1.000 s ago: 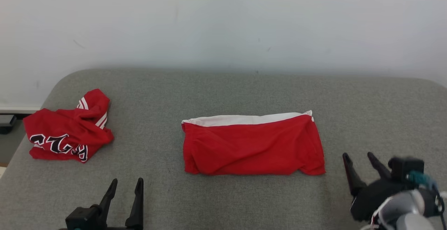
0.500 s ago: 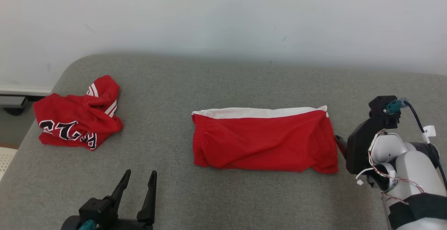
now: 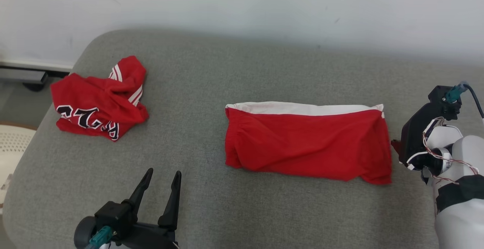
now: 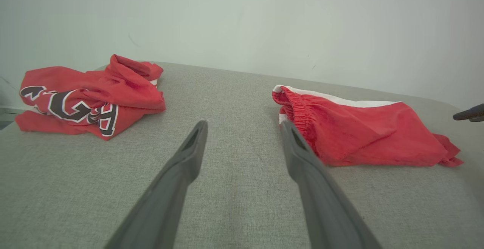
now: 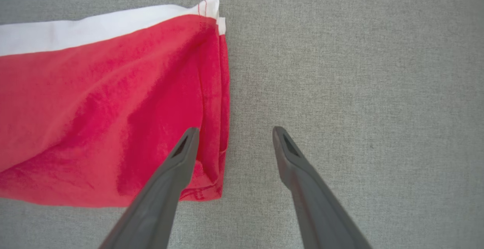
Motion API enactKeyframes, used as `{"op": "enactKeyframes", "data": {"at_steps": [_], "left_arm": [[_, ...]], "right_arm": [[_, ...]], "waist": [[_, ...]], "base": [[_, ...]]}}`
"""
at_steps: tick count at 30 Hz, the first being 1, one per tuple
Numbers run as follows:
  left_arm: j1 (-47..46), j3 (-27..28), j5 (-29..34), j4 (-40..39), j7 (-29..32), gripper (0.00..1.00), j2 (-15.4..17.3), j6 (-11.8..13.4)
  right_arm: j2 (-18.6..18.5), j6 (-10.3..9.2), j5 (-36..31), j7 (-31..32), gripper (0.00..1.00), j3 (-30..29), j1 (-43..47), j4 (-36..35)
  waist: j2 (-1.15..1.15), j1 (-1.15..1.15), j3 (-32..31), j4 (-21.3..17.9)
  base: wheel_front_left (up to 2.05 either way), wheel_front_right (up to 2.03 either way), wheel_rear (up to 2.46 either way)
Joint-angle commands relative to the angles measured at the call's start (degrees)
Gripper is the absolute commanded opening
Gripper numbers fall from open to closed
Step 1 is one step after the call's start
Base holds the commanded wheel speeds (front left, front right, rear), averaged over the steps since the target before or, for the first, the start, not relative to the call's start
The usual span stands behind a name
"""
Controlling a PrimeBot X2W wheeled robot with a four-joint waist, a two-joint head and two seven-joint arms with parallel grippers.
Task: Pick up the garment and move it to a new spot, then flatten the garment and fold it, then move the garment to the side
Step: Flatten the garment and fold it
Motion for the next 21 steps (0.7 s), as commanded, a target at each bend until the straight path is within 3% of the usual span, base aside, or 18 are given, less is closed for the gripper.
{"op": "enactKeyframes", "data": {"at_steps": [1, 21], "left_arm": [[-0.8, 0.0, 0.1, 0.1, -0.3, 1.0, 0.2, -0.2], [-2.7, -1.3, -0.6, 0.4, -0.7, 1.0, 0.1, -0.3]], "right_arm": [[-0.2, -0.02, -0.8, -0.1, 1.0, -1.0, -1.5, 1.0], [-0.2, -0.02, -9.1, -1.5, 1.0, -10.3, -7.8, 10.3]], "waist": [[-0.01, -0.01, 1.7, 1.5], [-0.01, -0.01, 5.2, 3.8]], "base": [[0.0, 0.0, 0.0], [0.0, 0.0, 0.0]]}}
